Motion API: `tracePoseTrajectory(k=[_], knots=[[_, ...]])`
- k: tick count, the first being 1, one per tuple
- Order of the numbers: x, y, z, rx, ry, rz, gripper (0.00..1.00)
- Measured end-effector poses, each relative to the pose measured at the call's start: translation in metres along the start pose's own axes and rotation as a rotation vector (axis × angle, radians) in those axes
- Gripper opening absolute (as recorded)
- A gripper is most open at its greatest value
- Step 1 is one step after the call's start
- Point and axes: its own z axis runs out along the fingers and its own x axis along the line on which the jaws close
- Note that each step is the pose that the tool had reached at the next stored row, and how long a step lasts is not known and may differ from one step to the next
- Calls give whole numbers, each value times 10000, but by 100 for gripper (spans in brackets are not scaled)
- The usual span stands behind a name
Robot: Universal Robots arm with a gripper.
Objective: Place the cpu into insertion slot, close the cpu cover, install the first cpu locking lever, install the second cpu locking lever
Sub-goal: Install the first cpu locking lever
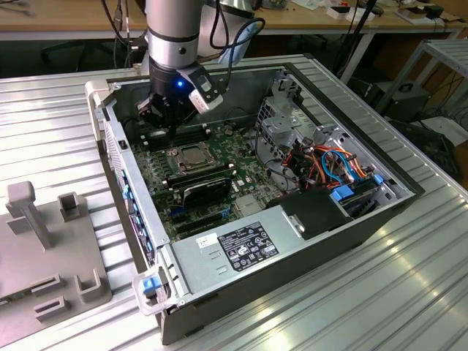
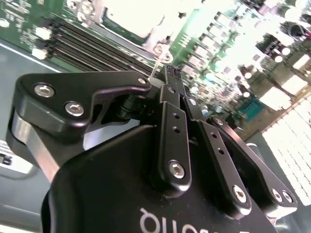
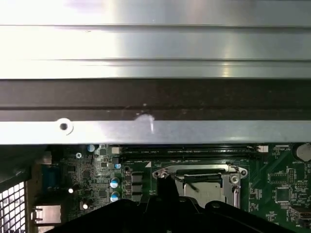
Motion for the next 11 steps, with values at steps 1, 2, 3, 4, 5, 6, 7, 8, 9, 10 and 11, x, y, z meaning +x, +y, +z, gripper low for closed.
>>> tracePoseTrajectory(k=[1, 2, 3, 4, 5, 6, 7, 8, 9, 10, 11], knots=[[-19, 3, 6, -1, 0, -20, 11], [-47, 8, 14, -2, 1, -70, 11], [-52, 11, 16, -2, 1, -100, 11], [-58, 16, 17, -2, 3, -142, 11], [-67, 24, 22, -6, 3, -207, 11], [-72, 30, 27, -6, 4, -251, 11], [-77, 38, 38, -11, 4, -352, 11], [-79, 45, 66, -16, 7, -549, 11], [-81, 50, 85, -20, 9, -679, 11], [-86, 54, 100, -22, 9, -763, 11], [-99, 78, 110, -22, 12, -804, 11]])
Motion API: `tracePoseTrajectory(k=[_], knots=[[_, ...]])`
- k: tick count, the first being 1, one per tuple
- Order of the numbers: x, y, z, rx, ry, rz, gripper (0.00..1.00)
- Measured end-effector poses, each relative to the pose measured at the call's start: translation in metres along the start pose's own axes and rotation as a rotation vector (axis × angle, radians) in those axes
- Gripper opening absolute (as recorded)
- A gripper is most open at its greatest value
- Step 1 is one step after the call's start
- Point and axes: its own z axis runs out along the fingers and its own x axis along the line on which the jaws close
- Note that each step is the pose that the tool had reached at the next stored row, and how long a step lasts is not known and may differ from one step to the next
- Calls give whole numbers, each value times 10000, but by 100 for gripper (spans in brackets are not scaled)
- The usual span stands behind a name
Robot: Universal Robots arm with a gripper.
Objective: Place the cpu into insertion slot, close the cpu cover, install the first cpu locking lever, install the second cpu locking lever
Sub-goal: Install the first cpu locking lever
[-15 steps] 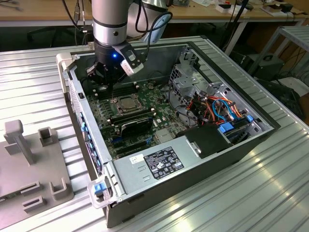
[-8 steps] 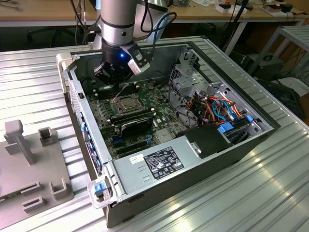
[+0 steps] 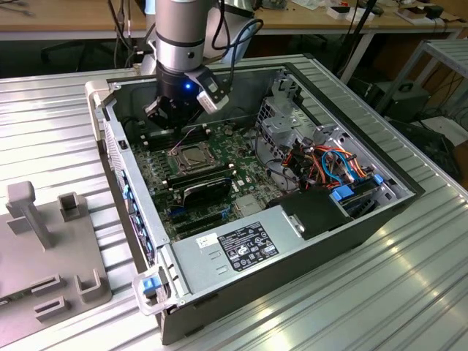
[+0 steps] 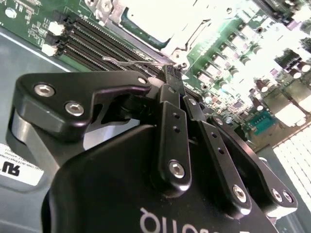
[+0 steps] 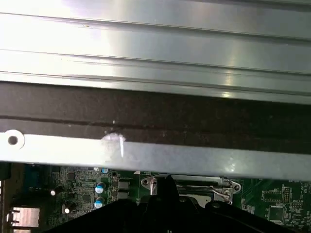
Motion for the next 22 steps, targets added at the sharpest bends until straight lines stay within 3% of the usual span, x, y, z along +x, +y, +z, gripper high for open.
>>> tracePoseTrajectory(k=[4, 7, 10, 12, 16, 22], knots=[[-29, 53, 11, -1, -1, -7, 11], [-106, 47, 18, 7, -1, 97, 11], [-160, 44, 26, 8, 41, 189, 11], [-242, 38, 50, 10, 61, 284, 11], [-332, 40, 100, 15, 62, 406, 11], [-423, 47, 152, 17, 71, 524, 11]])
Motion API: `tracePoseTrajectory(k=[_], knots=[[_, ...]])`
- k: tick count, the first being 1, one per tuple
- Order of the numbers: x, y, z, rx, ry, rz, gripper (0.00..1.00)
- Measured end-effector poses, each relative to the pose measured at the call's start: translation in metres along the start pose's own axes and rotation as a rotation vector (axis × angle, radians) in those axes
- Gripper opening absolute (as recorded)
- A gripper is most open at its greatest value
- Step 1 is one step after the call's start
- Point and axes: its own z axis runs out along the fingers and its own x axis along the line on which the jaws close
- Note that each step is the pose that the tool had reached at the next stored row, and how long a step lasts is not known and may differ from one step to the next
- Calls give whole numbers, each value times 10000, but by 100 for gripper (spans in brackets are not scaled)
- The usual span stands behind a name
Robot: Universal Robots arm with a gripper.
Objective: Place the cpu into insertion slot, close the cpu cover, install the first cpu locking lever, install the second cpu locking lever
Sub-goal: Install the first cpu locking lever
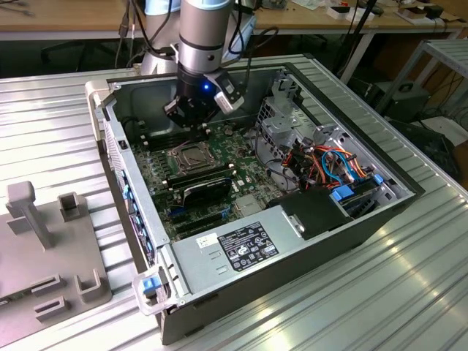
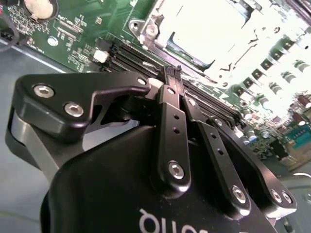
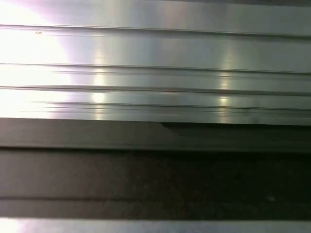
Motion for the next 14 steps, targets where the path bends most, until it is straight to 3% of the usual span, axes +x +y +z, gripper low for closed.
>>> tracePoseTrajectory(k=[7, 14], knots=[[-36, -1, 73, 1, 1, 53, 11], [-50, -2, 91, 1, 8, 53, 11]])
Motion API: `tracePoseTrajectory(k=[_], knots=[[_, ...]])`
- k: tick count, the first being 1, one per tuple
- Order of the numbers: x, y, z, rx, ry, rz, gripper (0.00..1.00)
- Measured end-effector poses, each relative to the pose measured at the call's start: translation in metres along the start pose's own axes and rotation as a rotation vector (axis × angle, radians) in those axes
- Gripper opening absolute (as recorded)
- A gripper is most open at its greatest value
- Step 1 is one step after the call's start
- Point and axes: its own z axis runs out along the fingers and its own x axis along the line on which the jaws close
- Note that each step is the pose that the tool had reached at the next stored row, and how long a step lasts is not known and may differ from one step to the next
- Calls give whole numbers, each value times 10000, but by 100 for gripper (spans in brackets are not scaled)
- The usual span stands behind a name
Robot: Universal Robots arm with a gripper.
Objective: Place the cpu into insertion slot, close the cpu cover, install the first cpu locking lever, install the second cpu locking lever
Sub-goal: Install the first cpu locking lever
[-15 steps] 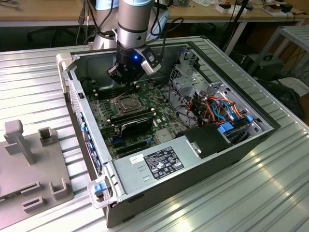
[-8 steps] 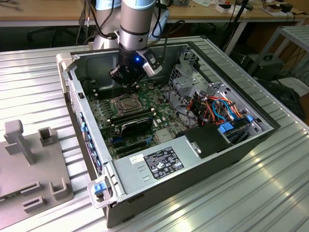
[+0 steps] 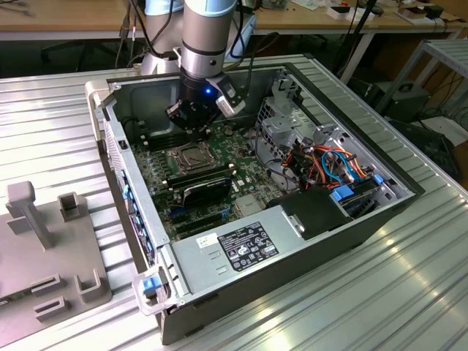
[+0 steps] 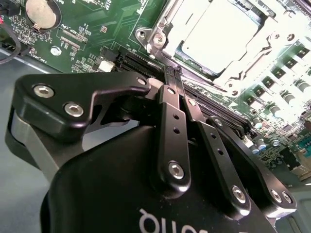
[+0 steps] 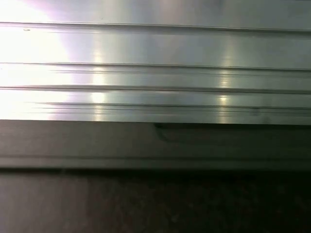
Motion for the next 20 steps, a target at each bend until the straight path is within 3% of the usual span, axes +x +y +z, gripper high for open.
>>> tracePoseTrajectory(k=[8, 20], knots=[[-13, -1, 43, 1, 0, 0, 11], [-15, -33, 47, 1, 17, 1, 11]])
